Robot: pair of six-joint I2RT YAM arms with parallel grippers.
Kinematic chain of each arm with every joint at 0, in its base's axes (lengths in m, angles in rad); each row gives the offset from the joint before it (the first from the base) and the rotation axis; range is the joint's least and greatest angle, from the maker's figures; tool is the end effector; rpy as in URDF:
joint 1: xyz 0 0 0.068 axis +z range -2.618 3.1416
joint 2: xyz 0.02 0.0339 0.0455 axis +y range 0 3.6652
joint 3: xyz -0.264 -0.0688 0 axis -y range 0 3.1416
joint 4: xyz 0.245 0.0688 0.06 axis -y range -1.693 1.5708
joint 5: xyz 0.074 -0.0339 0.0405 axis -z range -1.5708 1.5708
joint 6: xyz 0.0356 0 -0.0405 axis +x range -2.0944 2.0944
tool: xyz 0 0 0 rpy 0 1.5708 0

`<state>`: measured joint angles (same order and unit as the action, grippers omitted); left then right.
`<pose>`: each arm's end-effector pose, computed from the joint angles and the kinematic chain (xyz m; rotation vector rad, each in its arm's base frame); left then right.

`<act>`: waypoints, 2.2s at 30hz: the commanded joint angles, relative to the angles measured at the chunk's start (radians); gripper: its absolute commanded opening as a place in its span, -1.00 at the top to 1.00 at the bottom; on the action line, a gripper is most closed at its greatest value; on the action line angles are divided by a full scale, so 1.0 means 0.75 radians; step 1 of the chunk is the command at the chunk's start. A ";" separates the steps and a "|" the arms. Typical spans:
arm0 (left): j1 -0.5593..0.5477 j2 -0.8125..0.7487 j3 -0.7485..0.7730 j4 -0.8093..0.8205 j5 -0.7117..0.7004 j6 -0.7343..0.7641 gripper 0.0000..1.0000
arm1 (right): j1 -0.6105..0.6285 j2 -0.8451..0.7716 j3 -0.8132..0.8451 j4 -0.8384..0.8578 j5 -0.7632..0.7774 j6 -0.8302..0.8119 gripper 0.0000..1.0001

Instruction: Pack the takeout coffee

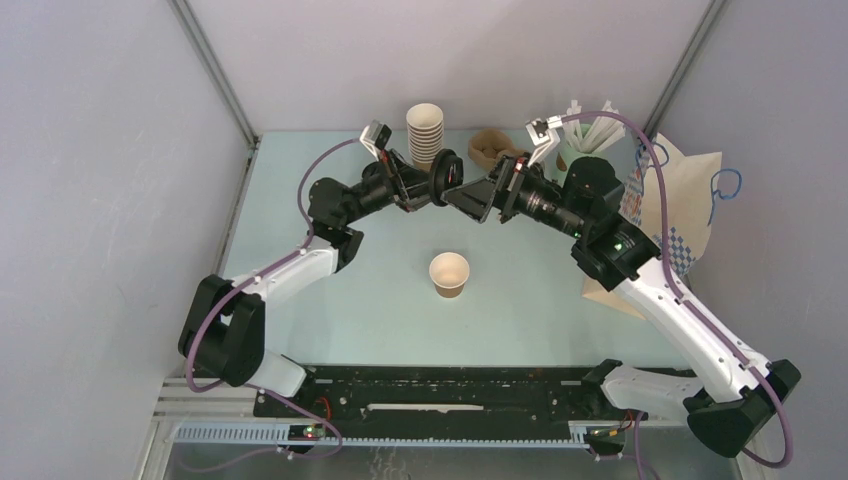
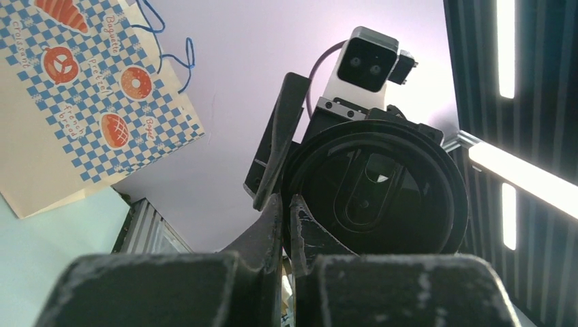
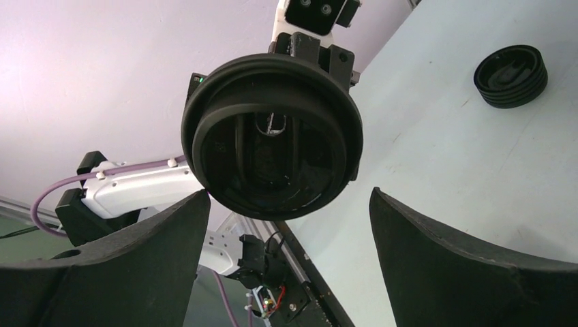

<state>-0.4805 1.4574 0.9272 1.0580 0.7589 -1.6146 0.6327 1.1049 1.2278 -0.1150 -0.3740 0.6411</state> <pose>0.2707 -0.1687 0.3539 0.0611 1.5383 -2.1588 0.1894 0.1550 0.4398 -0.3145 1.6875 1.2672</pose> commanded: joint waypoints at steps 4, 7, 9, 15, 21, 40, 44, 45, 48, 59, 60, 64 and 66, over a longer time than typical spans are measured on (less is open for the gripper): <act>-0.010 -0.017 0.004 -0.095 -0.004 0.114 0.99 | 0.022 0.017 0.095 0.024 0.064 -0.010 -0.88; -0.010 -0.014 0.009 -0.103 -0.004 0.120 1.00 | 0.023 0.019 0.095 0.039 0.056 0.001 -0.87; -0.012 -0.013 0.009 -0.102 -0.002 0.120 1.00 | 0.023 0.024 0.095 0.047 0.057 0.009 -0.86; -0.014 -0.022 0.004 -0.104 -0.004 0.121 0.99 | 0.024 0.039 0.095 0.052 0.058 0.023 -0.69; -0.014 -0.036 -0.001 -0.137 -0.006 0.149 1.00 | 0.026 0.034 0.096 0.036 0.100 0.009 -0.79; -0.010 -0.105 -0.034 -0.250 -0.042 0.263 0.50 | 0.039 0.035 0.096 -0.015 0.191 -0.012 -0.45; 0.003 -0.176 -0.051 -0.505 -0.073 0.466 0.20 | 0.040 0.032 0.096 -0.052 0.211 -0.027 -0.40; 0.014 -0.198 -0.066 -0.572 -0.085 0.498 0.11 | 0.040 0.032 0.095 -0.065 0.214 -0.028 -0.40; 0.124 -0.306 -0.167 -0.793 -0.136 0.622 -0.16 | 0.042 0.021 0.095 -0.154 0.250 -0.074 -0.38; 0.383 -0.751 -0.149 -1.921 -0.607 1.454 -0.71 | 0.247 0.290 0.207 -0.720 0.638 -0.443 -0.41; 0.383 -0.751 -0.162 -1.925 -0.606 1.465 -0.71 | 0.272 0.362 0.258 -0.796 0.671 -0.466 -0.41; 0.383 -0.737 -0.211 -1.908 -0.571 1.473 -0.72 | 0.387 0.628 0.483 -1.060 0.915 -0.531 -0.41; 0.383 -0.734 -0.225 -1.894 -0.557 1.474 -0.73 | 0.413 0.717 0.567 -1.132 0.921 -0.546 -0.42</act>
<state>-0.1921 0.9062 0.7773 -0.3347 0.3508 -0.5850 0.8932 1.5478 1.5345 -0.7513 0.1791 0.3138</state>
